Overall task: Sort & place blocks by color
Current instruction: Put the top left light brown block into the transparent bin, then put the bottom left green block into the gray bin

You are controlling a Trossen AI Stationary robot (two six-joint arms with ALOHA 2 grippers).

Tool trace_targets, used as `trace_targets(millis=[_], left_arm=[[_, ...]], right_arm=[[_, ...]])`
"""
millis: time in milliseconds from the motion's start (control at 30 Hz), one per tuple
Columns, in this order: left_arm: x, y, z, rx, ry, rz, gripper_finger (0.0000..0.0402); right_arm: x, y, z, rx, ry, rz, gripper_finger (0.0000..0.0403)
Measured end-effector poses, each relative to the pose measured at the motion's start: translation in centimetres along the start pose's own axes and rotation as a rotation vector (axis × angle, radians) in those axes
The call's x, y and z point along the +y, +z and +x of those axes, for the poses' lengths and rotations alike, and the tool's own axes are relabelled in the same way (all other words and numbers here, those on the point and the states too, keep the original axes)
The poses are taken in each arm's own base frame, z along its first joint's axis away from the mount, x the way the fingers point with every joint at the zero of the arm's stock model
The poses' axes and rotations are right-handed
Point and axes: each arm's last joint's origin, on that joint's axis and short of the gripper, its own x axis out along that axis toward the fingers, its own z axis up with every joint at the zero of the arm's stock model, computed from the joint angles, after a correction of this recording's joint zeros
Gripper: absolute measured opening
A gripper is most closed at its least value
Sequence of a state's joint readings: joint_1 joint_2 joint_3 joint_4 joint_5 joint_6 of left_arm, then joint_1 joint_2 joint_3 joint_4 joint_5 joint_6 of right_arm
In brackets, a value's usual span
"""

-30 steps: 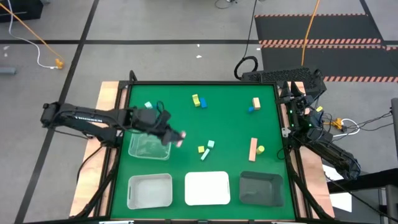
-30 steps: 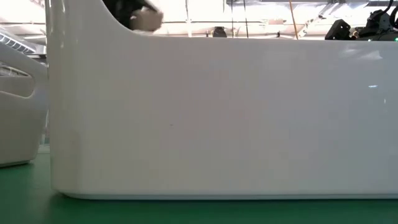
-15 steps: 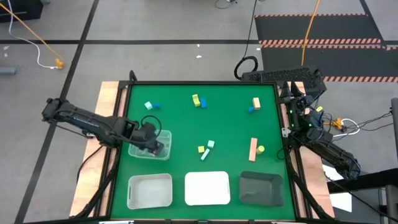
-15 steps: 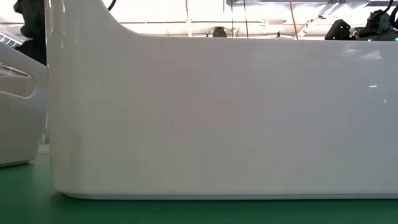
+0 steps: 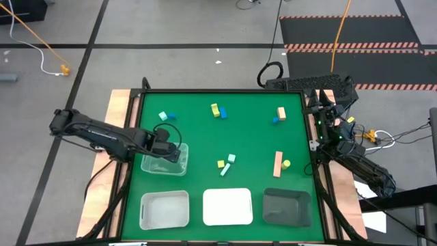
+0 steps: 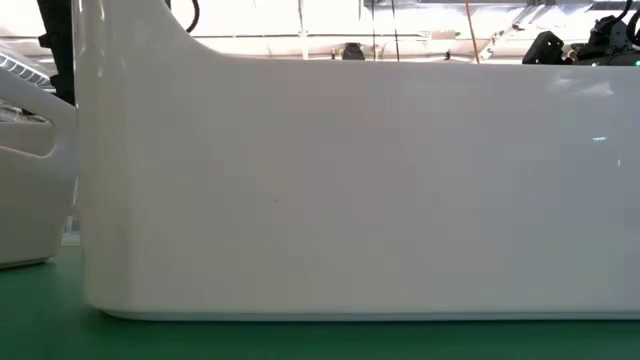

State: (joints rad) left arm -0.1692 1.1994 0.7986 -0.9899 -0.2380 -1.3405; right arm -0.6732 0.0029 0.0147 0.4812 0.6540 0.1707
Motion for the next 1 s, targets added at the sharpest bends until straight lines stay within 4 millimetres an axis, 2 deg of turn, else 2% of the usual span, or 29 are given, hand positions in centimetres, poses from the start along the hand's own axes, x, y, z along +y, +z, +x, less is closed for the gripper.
trace_targets(millis=[200, 400, 533, 700, 1000], left_arm=[[-0.4, 0.4, 0.6, -0.004, 0.004, -0.039, 0.0169], [-0.5, 0.9, 0.2, -0.025, -0.06, -0.074, 0.0178], [-0.9, 1.4, -0.5, -0.101, -0.151, -0.112, 0.02], [-2.4, 2.2, -1.1, -0.146, -0.333, -0.18, 0.0223], [-4.7, 4.3, -1.0, -0.275, -0.521, -0.105, 0.0219]], right_arm=[[0.0, 0.0, 0.0, 0.0, 0.0, 0.0, 0.0223], [0.0, 0.0, 0.0, 0.001, 0.0, 0.0, 0.0223], [0.0, 0.0, 0.0, 0.0, 0.0, 0.0, 0.0223], [0.0, 0.0, 0.0, 0.0, 0.0, 0.0, 0.0223], [0.0, 0.0, 0.0, 0.001, 0.0, 0.0, 0.0223]])
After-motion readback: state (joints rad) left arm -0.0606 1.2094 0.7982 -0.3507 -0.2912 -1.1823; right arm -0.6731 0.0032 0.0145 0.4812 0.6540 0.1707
